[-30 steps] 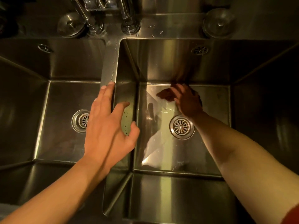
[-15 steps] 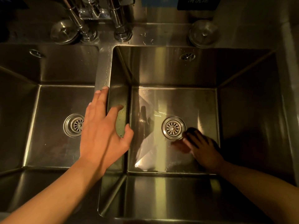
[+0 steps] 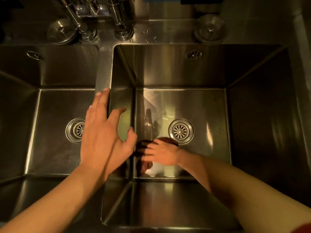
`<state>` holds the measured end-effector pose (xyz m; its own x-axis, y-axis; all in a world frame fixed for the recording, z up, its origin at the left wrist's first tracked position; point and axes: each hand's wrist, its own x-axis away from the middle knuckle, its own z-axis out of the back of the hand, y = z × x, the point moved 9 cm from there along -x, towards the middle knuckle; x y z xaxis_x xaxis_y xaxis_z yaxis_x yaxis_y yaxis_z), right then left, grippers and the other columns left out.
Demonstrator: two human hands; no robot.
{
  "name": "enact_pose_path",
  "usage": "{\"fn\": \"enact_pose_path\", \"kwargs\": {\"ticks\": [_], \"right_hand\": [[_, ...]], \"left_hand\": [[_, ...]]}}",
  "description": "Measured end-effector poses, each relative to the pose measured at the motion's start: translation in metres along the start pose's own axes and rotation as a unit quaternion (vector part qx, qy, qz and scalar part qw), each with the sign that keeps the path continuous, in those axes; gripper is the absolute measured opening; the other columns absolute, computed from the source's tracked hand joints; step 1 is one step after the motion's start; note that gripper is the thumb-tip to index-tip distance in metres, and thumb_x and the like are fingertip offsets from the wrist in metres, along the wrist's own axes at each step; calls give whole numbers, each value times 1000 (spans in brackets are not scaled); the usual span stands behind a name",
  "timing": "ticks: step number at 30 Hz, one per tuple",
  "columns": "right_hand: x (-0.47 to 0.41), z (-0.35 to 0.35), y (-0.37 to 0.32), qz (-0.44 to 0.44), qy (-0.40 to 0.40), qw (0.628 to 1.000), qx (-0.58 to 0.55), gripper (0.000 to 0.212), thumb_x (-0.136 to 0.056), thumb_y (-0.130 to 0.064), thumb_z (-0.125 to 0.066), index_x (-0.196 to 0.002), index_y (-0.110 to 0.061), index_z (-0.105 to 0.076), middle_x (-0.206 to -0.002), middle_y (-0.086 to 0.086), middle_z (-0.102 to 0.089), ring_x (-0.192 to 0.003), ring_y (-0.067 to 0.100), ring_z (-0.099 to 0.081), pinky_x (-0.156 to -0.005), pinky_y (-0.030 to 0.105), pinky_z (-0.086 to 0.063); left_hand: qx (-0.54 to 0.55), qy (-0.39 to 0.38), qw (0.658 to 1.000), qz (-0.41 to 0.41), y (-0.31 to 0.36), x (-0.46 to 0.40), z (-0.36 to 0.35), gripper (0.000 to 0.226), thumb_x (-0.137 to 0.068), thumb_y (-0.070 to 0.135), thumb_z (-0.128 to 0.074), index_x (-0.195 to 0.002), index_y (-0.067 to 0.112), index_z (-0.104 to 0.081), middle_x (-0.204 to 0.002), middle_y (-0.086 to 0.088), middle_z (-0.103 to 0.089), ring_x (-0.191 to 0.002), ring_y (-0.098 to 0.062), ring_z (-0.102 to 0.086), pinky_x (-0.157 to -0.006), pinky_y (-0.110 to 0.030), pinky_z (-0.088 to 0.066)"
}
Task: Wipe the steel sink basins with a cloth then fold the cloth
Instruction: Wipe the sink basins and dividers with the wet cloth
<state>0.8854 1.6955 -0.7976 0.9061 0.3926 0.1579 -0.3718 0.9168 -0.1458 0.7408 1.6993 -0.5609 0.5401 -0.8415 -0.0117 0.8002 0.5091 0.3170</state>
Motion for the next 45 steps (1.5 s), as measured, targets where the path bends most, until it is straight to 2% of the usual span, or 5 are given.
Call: {"fn": "enact_pose_path", "kwargs": {"ticks": [4, 8, 18, 36, 45], "right_hand": [[-16, 16, 96, -266, 75, 935, -222, 57, -96, -10, -61, -151, -13, -45, -156, 12, -44, -134, -3, -45, -103, 7, -39], [-4, 21, 168, -384, 8, 906, -175, 61, -107, -30, -40, -162, -36, -15, -171, -6, -4, -158, 24, -2, -122, 50, -18], [184, -4, 188, -598, 33, 783, -166, 59, -106, -31, -43, -162, -25, -24, -170, 4, -16, -158, 28, -5, -118, 49, -28], [129, -43, -26, -14, -144, 984, -102, 62, -105, -22, -30, -163, -29, -13, -172, 1, -2, -157, 35, 6, -121, 61, -16], [-2, -18, 0, -53, -114, 991, -38, 51, -105, -28, -41, -155, -35, -33, -165, -2, -30, -152, 27, -27, -114, 46, -34]], "left_hand": [[4, -2, 1000, 3, 0, -1, 1, 50, -82, 44, -62, -125, 19, -65, -171, -11, -17, -160, -25, -9, -125, -51, -25], [6, 1, 1000, 1, 1, -1, 1, 50, -81, 42, -61, -125, 20, -65, -171, -10, -19, -160, -25, -11, -126, -48, -24], [0, 9, 1000, -11, -2, 0, 0, 53, -81, 46, -59, -126, 18, -65, -170, -10, -20, -160, -25, -12, -125, -48, -24], [7, -19, 1000, 4, 9, 1, 8, 57, -83, 42, -59, -130, 10, -66, -170, -13, -19, -159, -29, -12, -127, -53, -21], [4, -17, 1000, -6, 6, 0, 4, 57, -84, 43, -59, -132, 13, -65, -171, -12, -17, -160, -27, -10, -127, -51, -21]]}}
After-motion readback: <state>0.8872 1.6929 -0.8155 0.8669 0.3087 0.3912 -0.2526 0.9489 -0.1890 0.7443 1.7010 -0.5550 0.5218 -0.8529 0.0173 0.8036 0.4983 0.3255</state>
